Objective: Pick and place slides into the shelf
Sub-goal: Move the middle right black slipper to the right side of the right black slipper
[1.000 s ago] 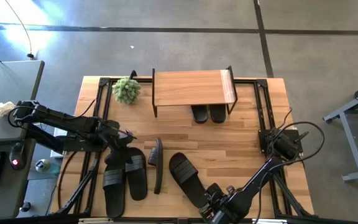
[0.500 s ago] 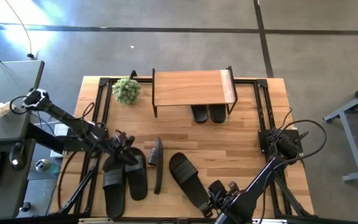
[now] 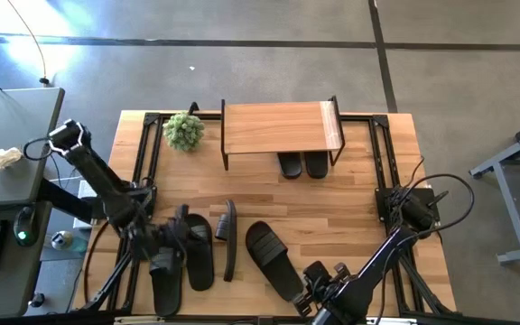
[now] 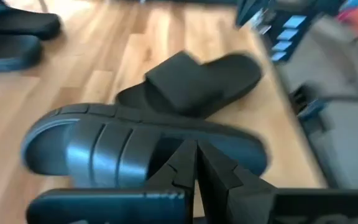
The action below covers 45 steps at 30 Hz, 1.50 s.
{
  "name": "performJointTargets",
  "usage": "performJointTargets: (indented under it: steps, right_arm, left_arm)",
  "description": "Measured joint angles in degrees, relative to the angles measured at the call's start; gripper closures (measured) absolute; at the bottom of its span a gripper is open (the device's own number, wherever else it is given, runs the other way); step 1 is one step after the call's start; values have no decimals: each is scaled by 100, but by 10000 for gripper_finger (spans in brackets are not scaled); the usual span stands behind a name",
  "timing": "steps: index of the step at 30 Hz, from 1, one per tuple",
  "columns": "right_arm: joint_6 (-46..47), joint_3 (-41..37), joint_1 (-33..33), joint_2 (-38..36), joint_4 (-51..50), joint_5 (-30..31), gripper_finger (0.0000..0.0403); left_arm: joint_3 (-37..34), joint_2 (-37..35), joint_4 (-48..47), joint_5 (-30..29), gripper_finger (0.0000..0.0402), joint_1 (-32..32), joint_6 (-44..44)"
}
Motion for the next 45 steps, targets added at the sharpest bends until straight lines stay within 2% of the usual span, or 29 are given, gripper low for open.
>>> performJointTargets:
  steps: [4, 9, 12, 15, 23, 28, 34, 40, 45]
  right_arm:
    - [0, 0, 2, 0, 2, -66, 400]
    - [0, 0, 4, 0, -23, -116, 400]
    - [-1, 0, 4, 0, -90, -111, 400]
    - [-2, 0, 4, 2, -152, -109, 400]
    - [-132, 0, 4, 2, -326, -86, 400]
    - [-155, 0, 4, 2, -449, -44, 400]
    - [-155, 0, 4, 2, -582, -37, 400]
    - [-155, 0, 4, 2, -593, -37, 400]
    - [-165, 0, 4, 4, -640, -28, 400]
  left_arm:
    - [503, 907, -497, -407, 396, -72, 0]
    - [917, 1714, -825, -354, 395, -67, 4]
    - [1004, 1920, -896, -245, 379, -69, -2]
    - [1059, 1951, -973, -153, 340, -69, -35]
    - [1199, 1927, -1420, -319, 203, -65, -45]
    - [1194, 1943, -1774, -513, 155, 73, -427]
    - [1190, 1951, -1804, -241, 142, 540, -472]
    - [1190, 1951, -1858, 216, 151, 951, -463]
    - [1190, 1951, -1913, 276, 162, 1232, -461]
